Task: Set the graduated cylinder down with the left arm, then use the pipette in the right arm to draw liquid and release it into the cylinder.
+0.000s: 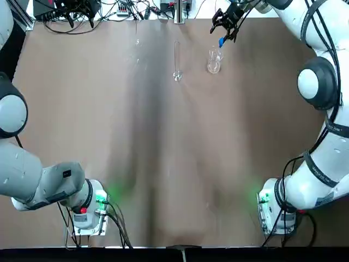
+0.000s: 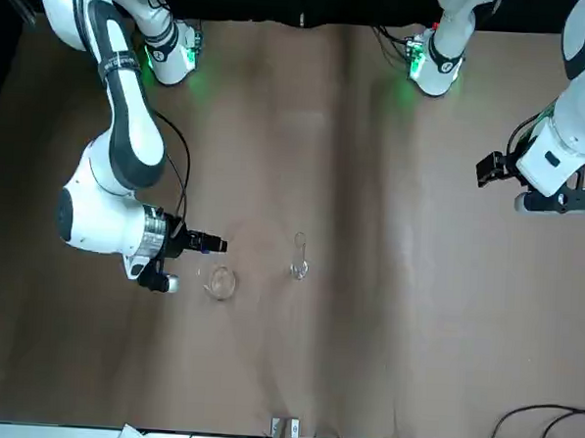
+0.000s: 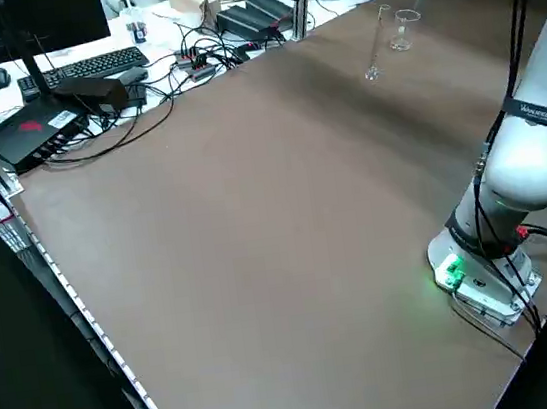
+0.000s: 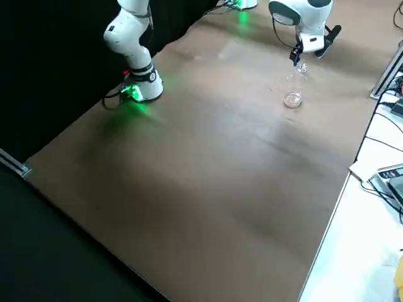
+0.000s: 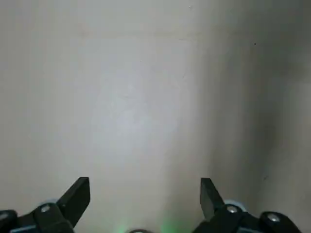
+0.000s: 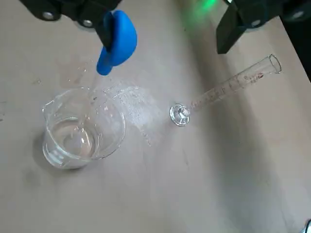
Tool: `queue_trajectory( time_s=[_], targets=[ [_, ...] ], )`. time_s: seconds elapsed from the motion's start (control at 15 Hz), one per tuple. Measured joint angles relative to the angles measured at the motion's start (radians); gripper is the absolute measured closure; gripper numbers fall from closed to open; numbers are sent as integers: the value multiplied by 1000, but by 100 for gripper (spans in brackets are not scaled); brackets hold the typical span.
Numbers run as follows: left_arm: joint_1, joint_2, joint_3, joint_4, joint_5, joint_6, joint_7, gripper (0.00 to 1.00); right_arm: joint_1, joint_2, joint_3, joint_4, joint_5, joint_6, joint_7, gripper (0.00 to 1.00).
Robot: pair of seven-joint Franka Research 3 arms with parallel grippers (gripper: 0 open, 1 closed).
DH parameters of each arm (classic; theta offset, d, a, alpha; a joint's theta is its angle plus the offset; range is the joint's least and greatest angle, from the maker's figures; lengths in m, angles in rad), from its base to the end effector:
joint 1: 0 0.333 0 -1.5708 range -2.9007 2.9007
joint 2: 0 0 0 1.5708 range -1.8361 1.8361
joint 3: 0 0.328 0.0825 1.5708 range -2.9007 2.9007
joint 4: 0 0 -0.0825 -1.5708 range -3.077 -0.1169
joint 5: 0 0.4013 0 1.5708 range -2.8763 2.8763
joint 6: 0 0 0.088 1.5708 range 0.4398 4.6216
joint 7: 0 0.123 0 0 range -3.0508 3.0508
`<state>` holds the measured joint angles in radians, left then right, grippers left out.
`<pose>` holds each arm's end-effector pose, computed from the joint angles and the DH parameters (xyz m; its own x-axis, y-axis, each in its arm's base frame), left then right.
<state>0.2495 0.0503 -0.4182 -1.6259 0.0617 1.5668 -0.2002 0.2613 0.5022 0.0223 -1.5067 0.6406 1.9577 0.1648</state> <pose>0.5736 -0.0849 0.5669 0.9950 0.0307 -0.0946 0.0249 -0.9978 -0.0610 0.6756 0.2447 0.3730 0.9740 -0.0851 -0.2098 -0.1853 -0.8323 -0.5225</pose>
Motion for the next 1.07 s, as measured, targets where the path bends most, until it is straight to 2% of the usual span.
queue_trajectory(
  time_s=[0.07, 1.07],
  targets=[
    [0, 0, 0, 0, 0, 0, 0, 0, -1, 0, -1, 1, 0, 2, -1, 1],
    [0, 0, 0, 0, 0, 0, 0, 0, -39, 2, -7, 15, 0, 12, -42, 1]
  ],
)
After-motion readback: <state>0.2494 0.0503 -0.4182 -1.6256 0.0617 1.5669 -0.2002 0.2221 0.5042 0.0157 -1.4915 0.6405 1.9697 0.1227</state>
